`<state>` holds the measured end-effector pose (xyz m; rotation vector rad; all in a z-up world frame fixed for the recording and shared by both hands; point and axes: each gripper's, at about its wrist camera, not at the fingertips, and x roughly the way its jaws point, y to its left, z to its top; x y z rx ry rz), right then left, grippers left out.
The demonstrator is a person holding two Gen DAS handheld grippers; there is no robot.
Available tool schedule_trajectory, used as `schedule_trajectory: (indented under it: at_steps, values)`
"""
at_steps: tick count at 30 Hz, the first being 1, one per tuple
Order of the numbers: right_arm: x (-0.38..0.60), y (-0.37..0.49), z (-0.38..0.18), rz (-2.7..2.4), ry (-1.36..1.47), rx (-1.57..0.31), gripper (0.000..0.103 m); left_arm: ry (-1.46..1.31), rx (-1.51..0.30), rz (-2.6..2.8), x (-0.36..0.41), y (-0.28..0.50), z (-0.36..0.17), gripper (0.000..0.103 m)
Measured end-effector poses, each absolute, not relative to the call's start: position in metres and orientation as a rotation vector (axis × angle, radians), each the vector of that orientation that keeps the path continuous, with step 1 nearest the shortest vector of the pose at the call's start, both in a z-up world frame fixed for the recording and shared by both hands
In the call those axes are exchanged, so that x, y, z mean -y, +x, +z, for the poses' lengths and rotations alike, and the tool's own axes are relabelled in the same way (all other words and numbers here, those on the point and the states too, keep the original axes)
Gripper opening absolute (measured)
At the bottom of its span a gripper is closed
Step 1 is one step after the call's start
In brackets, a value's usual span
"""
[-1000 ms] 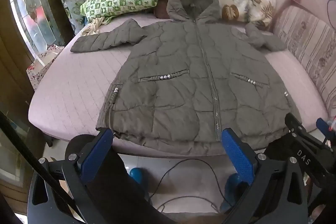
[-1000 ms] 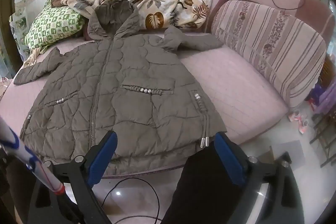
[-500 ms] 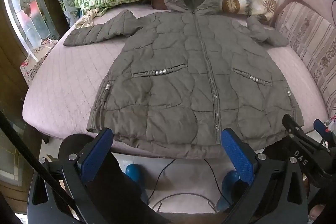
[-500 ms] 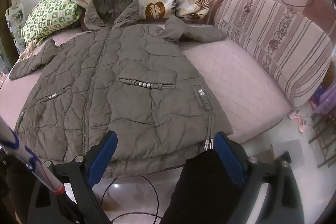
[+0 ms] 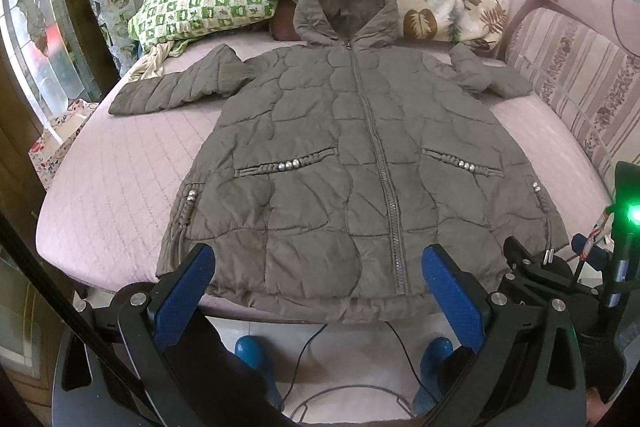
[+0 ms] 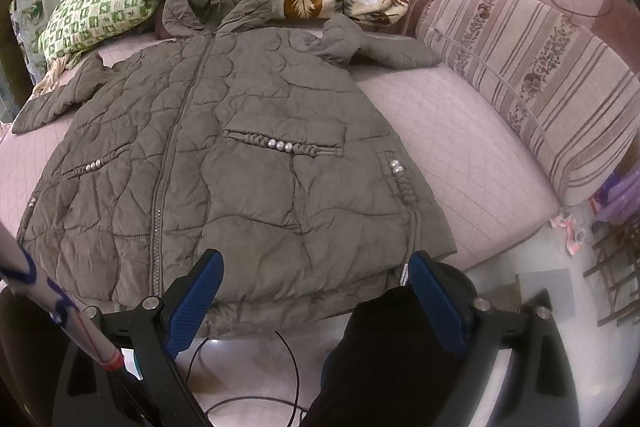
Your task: Fold large clothes
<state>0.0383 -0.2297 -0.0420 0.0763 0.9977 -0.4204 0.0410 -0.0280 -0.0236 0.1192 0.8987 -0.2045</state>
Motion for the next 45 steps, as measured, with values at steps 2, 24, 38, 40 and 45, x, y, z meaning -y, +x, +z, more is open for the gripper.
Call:
schedule_trajectory:
  at_steps: [2, 24, 38, 40, 45]
  values:
    - [0.229, 0.038, -0.043, -0.419, 0.077, -1.002, 0.096, 0.107, -0.904, -0.216, 0.028, 0.042, -0.024, 0.103]
    - [0.223, 0.04, -0.051, -0.409, 0.071, -1.02, 0.096, 0.045, -0.968, -0.242, 0.022, 0.046, -0.039, 0.103]
    - [0.222, 0.041, -0.056, -0.401, 0.068, -1.037, 0.096, 0.081, -0.974, -0.247, 0.028, 0.044, -0.043, 0.103]
    - [0.221, 0.041, -0.056, -0.4, 0.067, -1.039, 0.096, 0.083, -0.977, -0.25, 0.028, 0.044, -0.044, 0.103]
    - [0.22, 0.041, -0.057, -0.4, 0.063, -1.042, 0.096, 0.049, -0.989, -0.293, 0.026, 0.045, -0.047, 0.103]
